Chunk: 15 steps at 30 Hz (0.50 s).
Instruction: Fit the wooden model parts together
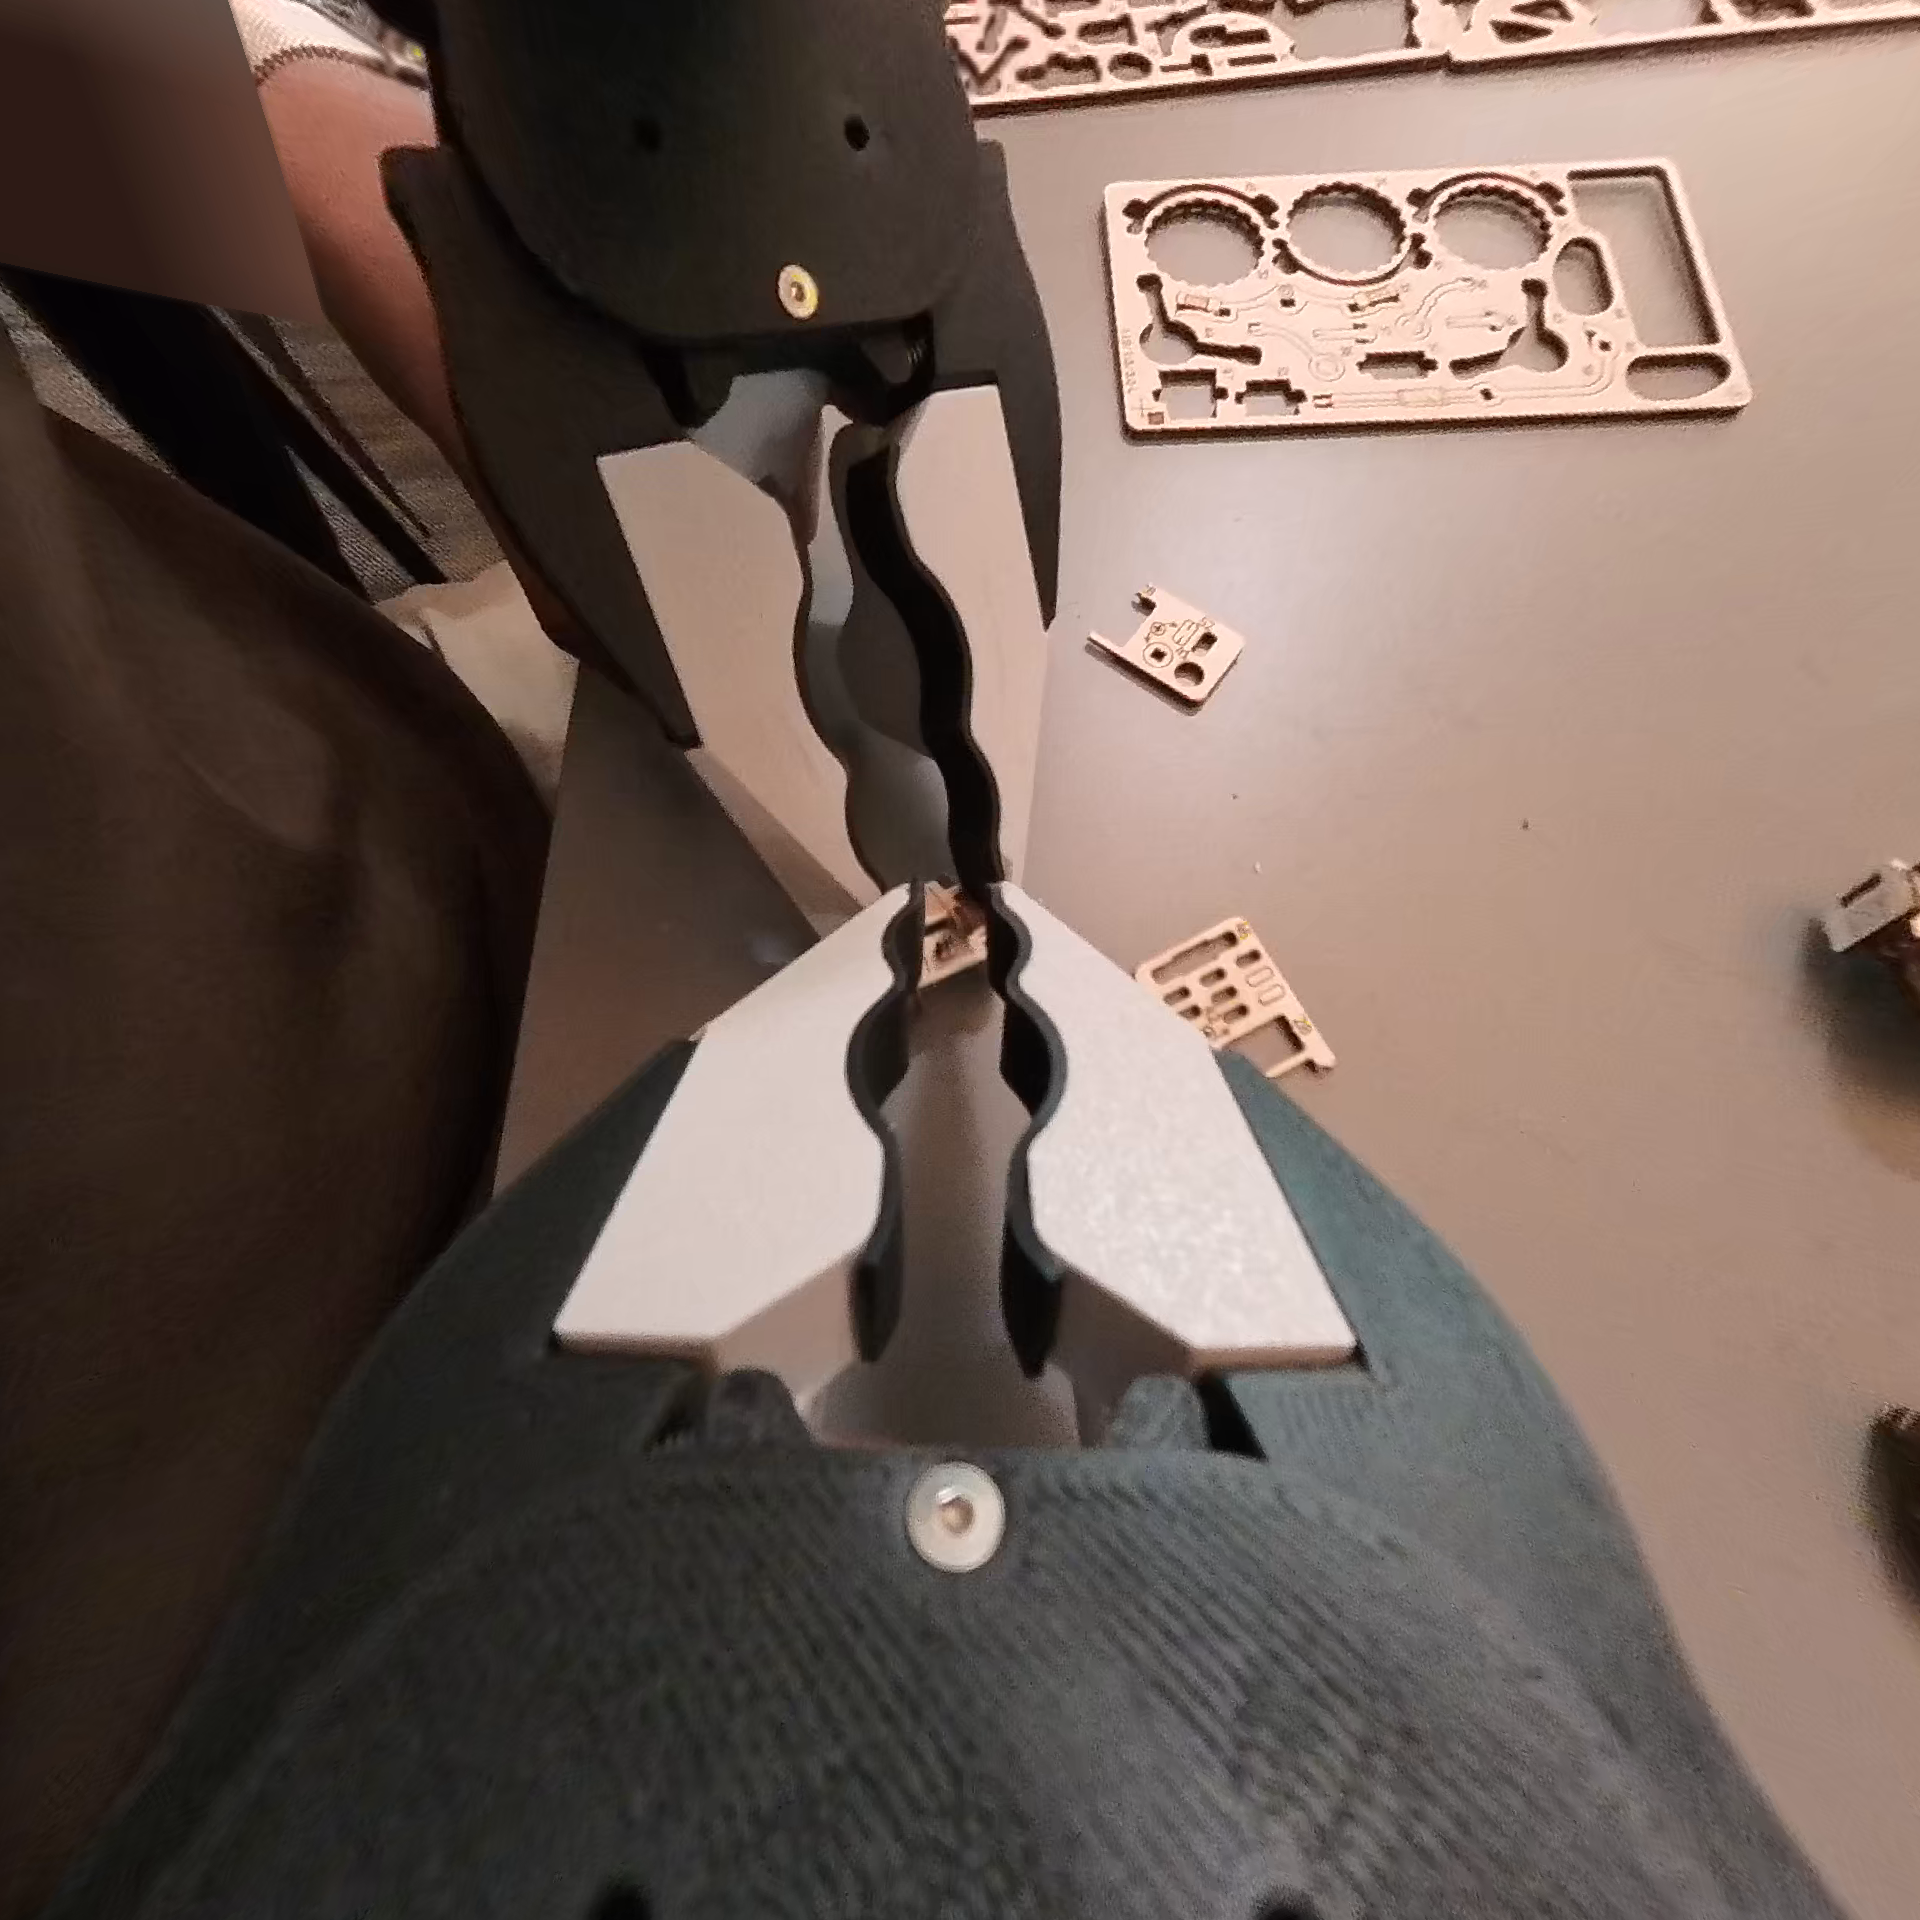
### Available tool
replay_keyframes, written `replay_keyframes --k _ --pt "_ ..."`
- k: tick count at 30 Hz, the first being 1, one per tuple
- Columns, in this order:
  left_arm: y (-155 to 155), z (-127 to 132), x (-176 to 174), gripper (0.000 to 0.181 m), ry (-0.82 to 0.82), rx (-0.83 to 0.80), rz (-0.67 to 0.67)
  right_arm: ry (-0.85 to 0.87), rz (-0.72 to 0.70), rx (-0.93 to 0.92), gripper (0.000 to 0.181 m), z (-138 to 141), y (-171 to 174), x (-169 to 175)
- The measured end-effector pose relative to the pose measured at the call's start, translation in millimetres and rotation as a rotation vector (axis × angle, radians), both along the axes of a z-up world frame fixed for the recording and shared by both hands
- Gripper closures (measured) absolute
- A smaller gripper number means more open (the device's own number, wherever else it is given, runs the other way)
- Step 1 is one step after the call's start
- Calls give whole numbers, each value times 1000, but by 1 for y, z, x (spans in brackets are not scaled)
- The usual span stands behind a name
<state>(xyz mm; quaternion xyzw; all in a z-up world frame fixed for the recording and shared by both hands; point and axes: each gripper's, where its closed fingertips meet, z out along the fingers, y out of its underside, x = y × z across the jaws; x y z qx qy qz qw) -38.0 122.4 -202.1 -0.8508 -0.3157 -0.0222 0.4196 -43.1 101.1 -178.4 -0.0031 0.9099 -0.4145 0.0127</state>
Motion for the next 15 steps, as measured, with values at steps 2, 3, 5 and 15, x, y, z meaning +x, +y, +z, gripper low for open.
replay_keyframes --k 2,3,5,15 --pt "0 0 0 161 5 -4 0 -16 1 13 172 -2 -1 0" --pt "0 0 0 161 8 -6 -1 -17 -1 24 173 -4 -1 0" --pt "0 0 0 161 11 -9 -1 -12 -5 40 173 -8 0 -1" --pt "-3 0 -3 159 8 -4 26 -39 -42 -54 180 5 1 -2"
